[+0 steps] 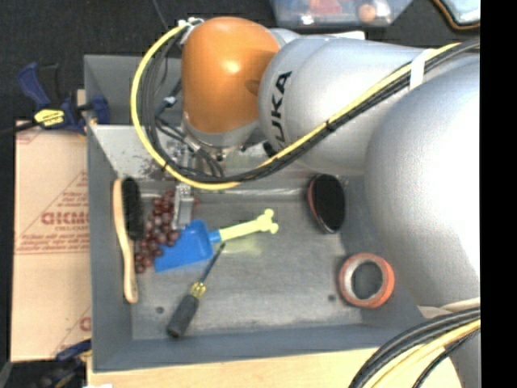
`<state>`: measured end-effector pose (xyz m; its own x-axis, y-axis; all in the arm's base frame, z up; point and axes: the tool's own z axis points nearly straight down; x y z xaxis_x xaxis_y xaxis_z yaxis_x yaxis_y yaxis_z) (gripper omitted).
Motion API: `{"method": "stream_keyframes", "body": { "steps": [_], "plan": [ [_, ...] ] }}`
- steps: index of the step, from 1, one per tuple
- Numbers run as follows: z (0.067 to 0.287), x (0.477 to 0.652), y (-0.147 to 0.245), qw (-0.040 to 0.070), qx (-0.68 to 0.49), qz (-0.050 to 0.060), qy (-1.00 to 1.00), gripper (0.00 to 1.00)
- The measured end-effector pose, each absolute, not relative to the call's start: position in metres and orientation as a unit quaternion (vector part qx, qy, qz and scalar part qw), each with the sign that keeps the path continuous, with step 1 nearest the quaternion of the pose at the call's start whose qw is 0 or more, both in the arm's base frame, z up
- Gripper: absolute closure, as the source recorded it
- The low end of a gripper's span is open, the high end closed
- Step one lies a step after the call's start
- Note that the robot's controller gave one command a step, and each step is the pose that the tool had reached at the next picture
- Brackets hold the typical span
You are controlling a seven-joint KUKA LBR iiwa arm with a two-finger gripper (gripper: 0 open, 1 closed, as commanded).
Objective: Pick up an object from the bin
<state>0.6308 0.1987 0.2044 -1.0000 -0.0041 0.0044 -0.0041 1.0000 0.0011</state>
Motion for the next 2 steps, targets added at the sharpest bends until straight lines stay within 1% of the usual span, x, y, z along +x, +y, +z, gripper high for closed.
{"method": "stream_keyframes", "body": {
  "steps": [1, 2],
  "plan": [
    [0.209, 0.633, 0.198, -0.002, 0.0, -0.001, -1.0, 0.0],
    [0.071, 0.596, 0.128, -0.003, 0.109, -0.001, -0.994, 0.0]
  ]
}}
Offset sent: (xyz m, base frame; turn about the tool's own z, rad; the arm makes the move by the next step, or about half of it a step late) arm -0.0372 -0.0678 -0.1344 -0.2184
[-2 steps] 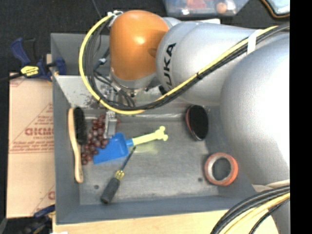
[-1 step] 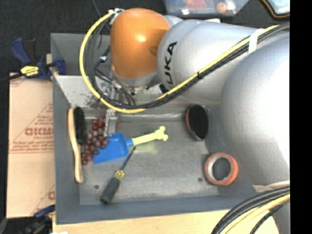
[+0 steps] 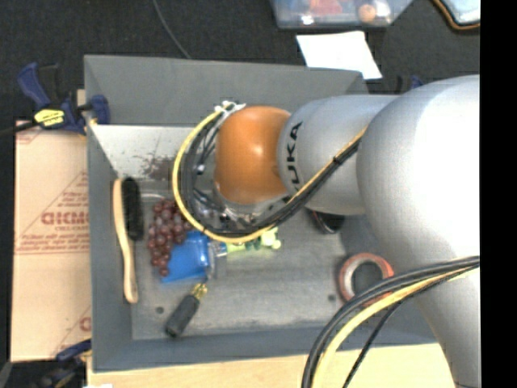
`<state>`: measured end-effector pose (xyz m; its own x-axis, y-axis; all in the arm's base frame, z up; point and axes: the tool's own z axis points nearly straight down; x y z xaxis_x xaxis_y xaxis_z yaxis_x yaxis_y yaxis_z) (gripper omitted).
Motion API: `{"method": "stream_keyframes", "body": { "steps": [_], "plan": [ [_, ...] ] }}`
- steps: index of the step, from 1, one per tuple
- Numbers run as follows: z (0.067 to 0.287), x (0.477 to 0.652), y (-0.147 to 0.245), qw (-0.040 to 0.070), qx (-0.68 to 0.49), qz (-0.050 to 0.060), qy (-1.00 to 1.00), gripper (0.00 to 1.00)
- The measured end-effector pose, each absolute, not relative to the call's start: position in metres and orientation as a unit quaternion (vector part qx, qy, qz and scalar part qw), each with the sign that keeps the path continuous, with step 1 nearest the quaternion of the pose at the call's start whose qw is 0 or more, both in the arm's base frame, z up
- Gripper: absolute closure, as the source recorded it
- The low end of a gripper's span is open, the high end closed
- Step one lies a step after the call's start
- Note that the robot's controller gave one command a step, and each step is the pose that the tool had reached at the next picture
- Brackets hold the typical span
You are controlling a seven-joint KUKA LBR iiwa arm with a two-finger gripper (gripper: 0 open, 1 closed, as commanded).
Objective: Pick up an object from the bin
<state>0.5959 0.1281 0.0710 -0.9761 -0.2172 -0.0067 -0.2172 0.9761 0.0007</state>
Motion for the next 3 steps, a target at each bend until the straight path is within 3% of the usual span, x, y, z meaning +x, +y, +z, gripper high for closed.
{"method": "stream_keyframes", "body": {
  "steps": [1, 2, 3],
  "plan": [
    [0.0738, 0.588, 0.1409, 0.01, -0.132, 0.002, 0.991, 0.0],
    [0.0765, 0.5955, 0.1345, 0.01, -0.116, 0.003, 0.993, 0.0],
    [0.0767, 0.5912, 0.1395, 0.012, -0.127, 0.003, 0.992, 0.0]
  ]
}}
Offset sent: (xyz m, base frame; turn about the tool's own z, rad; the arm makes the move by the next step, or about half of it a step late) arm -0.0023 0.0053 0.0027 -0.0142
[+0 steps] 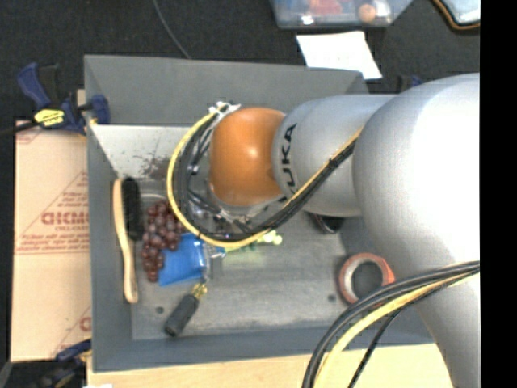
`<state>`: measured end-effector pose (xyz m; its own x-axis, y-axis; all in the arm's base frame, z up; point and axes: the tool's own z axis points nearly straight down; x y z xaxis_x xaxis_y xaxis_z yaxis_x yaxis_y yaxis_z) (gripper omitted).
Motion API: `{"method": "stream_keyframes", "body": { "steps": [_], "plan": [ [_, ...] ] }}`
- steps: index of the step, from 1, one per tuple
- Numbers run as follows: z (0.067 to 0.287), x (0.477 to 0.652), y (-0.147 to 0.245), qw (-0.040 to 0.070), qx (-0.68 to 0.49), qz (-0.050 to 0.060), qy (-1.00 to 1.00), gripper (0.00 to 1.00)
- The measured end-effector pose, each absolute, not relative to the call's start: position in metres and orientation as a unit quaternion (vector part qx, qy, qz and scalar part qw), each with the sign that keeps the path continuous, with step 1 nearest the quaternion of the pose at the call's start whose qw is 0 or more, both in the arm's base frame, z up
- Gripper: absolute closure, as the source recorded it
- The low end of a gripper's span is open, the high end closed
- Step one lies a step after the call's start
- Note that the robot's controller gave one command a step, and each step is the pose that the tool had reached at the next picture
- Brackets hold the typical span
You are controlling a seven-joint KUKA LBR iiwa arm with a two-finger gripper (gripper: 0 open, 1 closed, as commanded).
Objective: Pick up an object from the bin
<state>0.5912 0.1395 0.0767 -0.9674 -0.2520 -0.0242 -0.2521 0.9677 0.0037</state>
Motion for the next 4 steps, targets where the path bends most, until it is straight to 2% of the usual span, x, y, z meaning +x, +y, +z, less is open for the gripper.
{"method": "stream_keyframes", "body": {
  "steps": [1, 2, 3, 4],
  "plan": [
    [0.08, 0.598, 0.136, 0.015, -0.117, 0.005, 0.993, 1.0],
    [0.08, 0.598, 0.136, 0.015, -0.117, 0.005, 0.993, 1.0],
    [0.091, 0.598, 0.136, 0.016, -0.116, 0.005, 0.993, 1.0],
    [0.112, 0.598, 0.136, 0.016, -0.115, 0.005, 0.993, 1.0]
  ]
}}
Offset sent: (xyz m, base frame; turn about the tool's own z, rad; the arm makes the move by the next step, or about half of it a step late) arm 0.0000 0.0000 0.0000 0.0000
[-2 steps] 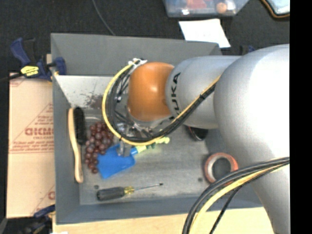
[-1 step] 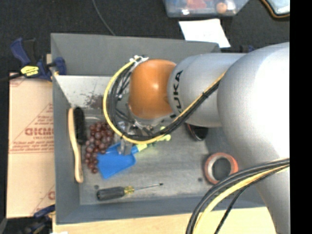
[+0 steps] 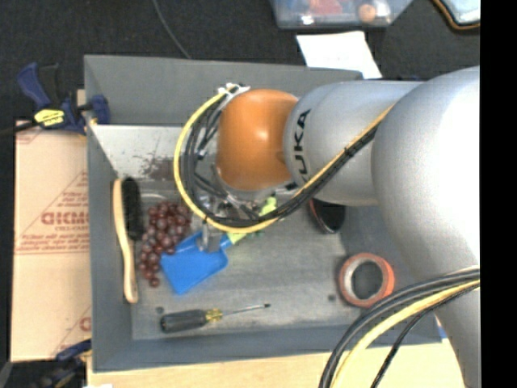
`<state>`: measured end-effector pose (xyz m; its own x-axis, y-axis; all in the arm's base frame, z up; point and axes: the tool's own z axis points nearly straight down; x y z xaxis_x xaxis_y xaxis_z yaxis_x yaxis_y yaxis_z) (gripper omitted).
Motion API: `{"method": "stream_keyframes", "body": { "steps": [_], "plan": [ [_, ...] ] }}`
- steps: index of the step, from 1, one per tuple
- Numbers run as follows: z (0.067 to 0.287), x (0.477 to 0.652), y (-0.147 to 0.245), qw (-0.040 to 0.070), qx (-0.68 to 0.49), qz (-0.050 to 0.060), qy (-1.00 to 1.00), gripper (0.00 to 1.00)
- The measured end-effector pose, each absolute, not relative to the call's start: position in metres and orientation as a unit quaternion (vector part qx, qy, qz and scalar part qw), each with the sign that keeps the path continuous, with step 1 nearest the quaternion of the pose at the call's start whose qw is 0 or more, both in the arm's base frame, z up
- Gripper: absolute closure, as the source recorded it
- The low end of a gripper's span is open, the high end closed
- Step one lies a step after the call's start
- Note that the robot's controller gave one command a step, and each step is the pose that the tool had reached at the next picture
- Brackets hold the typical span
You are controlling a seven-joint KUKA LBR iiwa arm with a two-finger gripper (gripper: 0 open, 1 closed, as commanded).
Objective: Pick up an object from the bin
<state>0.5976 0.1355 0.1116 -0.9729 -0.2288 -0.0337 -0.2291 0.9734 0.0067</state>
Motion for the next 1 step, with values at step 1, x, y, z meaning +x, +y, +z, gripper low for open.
{"method": "stream_keyframes", "body": {
  "steps": [1],
  "plan": [
    [0.1326, 0.5984, 0.1354, 0.018, -0.114, 0.005, 0.993, 1.0]
  ]
}}
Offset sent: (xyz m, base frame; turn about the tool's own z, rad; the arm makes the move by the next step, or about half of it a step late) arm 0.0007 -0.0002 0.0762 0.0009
